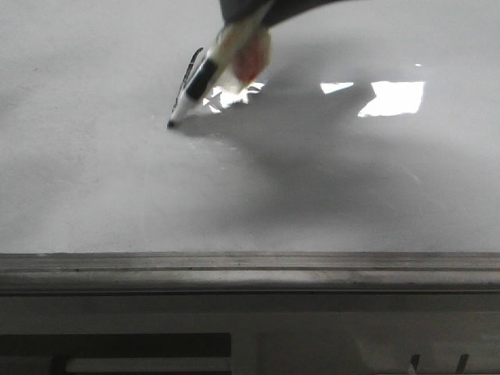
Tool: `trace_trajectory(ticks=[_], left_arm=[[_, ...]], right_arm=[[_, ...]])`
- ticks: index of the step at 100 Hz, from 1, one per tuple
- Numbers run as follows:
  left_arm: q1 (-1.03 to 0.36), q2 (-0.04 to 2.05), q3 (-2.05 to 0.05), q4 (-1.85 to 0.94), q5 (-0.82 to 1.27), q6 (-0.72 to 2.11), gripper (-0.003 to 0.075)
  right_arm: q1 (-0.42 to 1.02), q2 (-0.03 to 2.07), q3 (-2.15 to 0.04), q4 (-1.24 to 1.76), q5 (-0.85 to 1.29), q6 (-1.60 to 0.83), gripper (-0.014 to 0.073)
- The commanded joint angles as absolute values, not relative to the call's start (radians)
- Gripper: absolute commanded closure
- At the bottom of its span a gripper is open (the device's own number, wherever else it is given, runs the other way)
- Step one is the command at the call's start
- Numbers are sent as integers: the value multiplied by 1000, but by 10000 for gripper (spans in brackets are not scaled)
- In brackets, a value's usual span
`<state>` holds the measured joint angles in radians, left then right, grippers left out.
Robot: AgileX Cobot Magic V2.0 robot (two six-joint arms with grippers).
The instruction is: Write number 6 on whiteboard
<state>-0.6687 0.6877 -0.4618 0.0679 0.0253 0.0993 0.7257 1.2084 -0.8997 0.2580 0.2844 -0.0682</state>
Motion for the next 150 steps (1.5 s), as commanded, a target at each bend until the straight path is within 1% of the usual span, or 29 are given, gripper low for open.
trace_trajectory(ticks=[1, 16, 31, 42, 69, 98, 116, 136, 150], left_arm=[[-664, 683, -495, 58, -59, 89, 323], [-664, 683, -495, 58, -59, 89, 323], [-664, 683, -495, 57, -59, 89, 323], [-664, 683, -495, 53, -59, 89, 323], [-664, 683, -495, 53, -59, 89, 323], [-671, 683, -495, 53, -57, 89, 323], [-768, 692, -495, 53, -39, 89, 323], [-924, 765, -476, 107, 14, 92, 323], [-985, 841, -474, 170, 0, 92, 323]], right_arm=[[736, 1204, -887, 241, 274, -79, 658], [692, 1164, -853, 230, 346, -79, 657], [647, 1090, -854, 214, 297, -79, 657], [641, 1107, -879, 214, 293, -79, 657], [715, 1233, -940, 214, 278, -79, 657], [741, 1207, -945, 214, 271, -79, 657], [817, 1148, -945, 212, 297, -79, 657], [828, 1142, -945, 212, 398, -79, 657], [864, 1142, -945, 212, 401, -79, 657]])
